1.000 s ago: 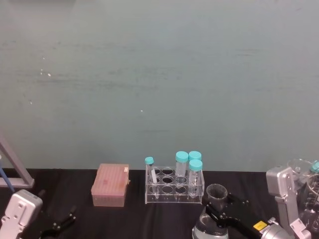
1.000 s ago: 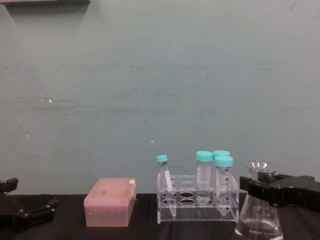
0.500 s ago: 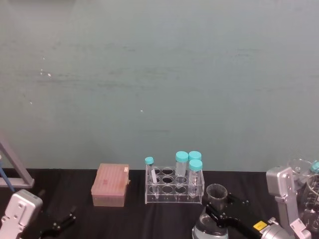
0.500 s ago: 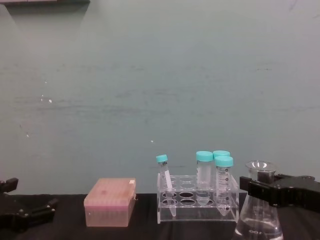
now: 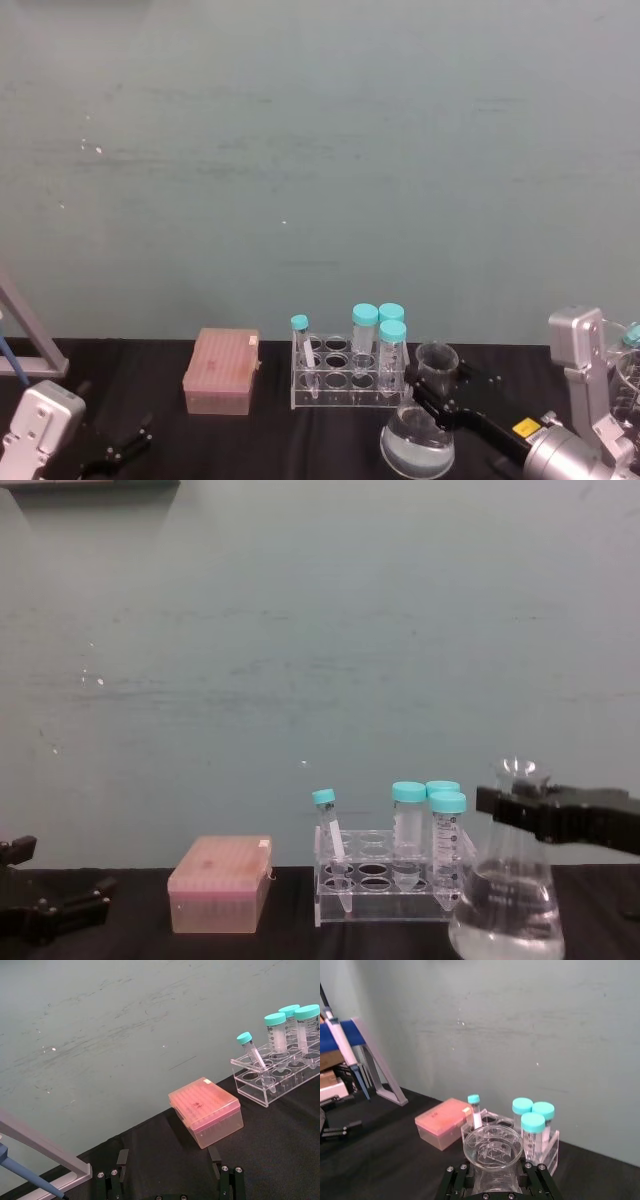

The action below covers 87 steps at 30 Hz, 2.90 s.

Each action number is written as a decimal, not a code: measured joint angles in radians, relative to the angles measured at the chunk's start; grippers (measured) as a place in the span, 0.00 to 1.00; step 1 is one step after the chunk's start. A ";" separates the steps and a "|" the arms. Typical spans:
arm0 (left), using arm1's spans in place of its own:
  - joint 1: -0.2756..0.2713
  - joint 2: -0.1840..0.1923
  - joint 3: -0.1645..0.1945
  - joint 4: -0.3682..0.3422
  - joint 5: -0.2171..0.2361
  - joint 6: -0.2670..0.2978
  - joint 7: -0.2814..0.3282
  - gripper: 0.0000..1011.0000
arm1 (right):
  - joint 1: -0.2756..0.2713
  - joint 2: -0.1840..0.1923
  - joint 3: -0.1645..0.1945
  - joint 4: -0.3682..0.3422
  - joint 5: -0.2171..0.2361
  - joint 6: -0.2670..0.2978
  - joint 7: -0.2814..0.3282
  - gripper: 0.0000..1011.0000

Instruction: Pick up the beaker with the right gripper, shake it three times, and then put it down.

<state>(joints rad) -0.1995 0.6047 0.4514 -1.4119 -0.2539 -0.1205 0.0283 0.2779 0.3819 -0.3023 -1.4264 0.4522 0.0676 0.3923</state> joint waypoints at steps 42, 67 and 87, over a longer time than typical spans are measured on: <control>0.000 0.000 0.000 0.000 0.000 0.000 0.000 0.99 | -0.048 -0.054 0.122 -0.072 0.266 0.132 -0.106 0.45; 0.000 0.000 0.000 0.000 0.000 0.000 0.000 0.99 | 0.102 0.159 -0.118 0.087 -0.785 -0.391 -0.315 0.45; 0.000 0.000 0.000 0.000 0.000 0.000 0.000 0.99 | 0.041 0.026 0.037 0.025 -0.322 -0.107 -0.017 0.45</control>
<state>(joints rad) -0.1995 0.6047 0.4514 -1.4120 -0.2539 -0.1205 0.0283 0.3189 0.4076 -0.2658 -1.4014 0.1304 -0.0397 0.3752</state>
